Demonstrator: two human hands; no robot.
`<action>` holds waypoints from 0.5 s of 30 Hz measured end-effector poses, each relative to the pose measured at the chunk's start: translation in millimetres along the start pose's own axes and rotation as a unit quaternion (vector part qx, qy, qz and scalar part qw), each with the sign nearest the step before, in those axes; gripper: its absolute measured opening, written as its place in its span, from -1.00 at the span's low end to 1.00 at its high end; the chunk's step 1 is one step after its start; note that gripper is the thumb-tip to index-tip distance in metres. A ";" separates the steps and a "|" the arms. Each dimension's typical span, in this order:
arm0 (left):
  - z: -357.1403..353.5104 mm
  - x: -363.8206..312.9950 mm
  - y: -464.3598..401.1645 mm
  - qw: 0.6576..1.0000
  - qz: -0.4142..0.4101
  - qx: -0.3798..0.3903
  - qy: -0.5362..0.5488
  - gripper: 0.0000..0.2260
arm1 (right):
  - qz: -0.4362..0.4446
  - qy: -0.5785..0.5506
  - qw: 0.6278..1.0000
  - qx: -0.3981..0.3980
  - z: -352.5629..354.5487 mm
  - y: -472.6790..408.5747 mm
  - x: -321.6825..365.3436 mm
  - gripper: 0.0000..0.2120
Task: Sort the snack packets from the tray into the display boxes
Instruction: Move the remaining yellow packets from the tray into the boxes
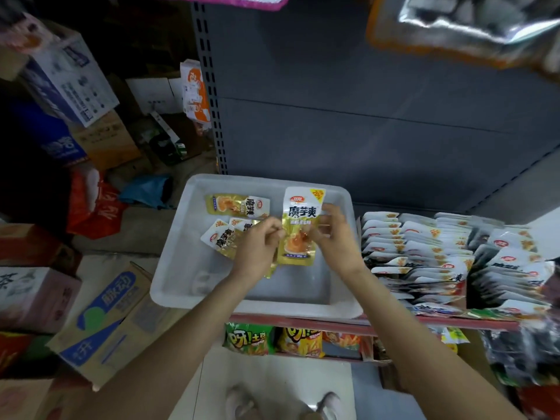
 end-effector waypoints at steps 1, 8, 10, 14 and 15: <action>-4.1 -9.5 -0.8 1.000 -0.023 0.000 0.002 -0.90 | 0.002 -0.015 1.000 -0.012 12.6 -0.2 -0.2 -0.74; -48.2 -65.7 -16.7 0.992 -0.099 -0.004 0.079 -0.97 | 0.074 -0.064 0.994 -0.052 102.8 6.3 0.7 -0.87; -64.2 -82.2 -22.8 0.989 -0.122 0.004 0.084 -0.97 | 0.080 -0.034 0.993 -0.074 124.8 6.2 -6.0 -0.93; -92.3 -98.3 -26.7 0.987 -0.144 0.025 0.074 -0.98 | 0.087 0.001 0.993 -0.083 151.7 9.3 -17.8 -0.93; -98.5 -97.9 -26.5 0.987 -0.142 0.032 0.069 -0.97 | 0.087 0.027 0.992 -0.082 155.2 10.1 -21.2 -0.86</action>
Point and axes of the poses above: each hand's wrist, its own y-axis away from the middle knuckle, its own z-axis out of the back of the hand, x = y × z, the point moved 4 cm from there along -y, towards the middle knuckle, and after that the axes turned 9 degrees about y, right-handed, at the moved point
